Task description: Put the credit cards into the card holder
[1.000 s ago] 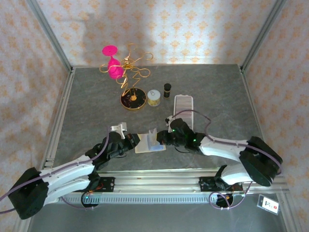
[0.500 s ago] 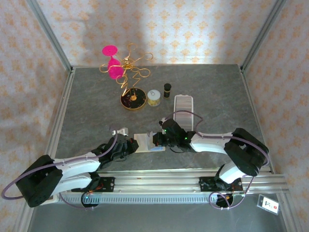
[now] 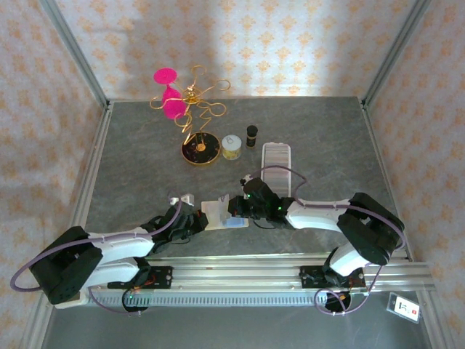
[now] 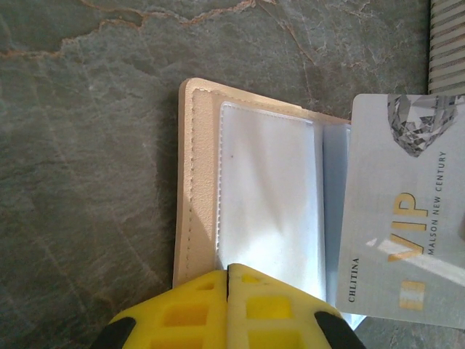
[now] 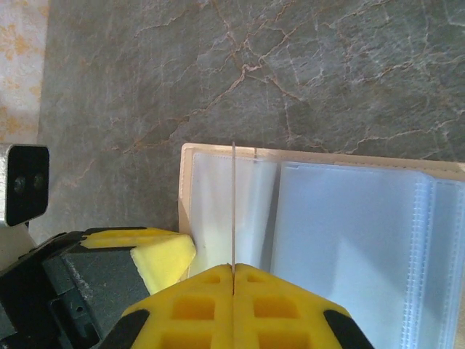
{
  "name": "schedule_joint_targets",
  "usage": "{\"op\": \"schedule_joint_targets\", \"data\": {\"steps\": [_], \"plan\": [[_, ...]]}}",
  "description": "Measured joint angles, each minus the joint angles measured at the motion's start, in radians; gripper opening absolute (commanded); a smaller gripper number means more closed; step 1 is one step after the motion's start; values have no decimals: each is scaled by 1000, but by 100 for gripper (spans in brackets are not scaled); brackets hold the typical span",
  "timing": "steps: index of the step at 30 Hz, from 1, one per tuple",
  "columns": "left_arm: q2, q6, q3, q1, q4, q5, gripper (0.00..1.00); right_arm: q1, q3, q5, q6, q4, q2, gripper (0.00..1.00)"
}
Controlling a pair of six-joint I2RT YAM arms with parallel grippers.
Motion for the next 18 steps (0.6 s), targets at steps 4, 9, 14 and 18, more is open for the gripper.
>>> {"op": "schedule_joint_targets", "data": {"steps": [4, 9, 14, 18], "plan": [[0, 0, -1, 0, 2, 0, 0, 2, 0, 13, 15, 1, 0, 0], [0, 0, -6, 0, 11, 1, 0, 18, 0, 29, 39, 12, 1, 0], [0, 0, -11, 0, 21, 1, 0, 39, -2, 48, 57, 18, 13, 0], [4, 0, -11, 0, 24, 2, 0, 41, -10, 72, 65, 11, 13, 0]]}}
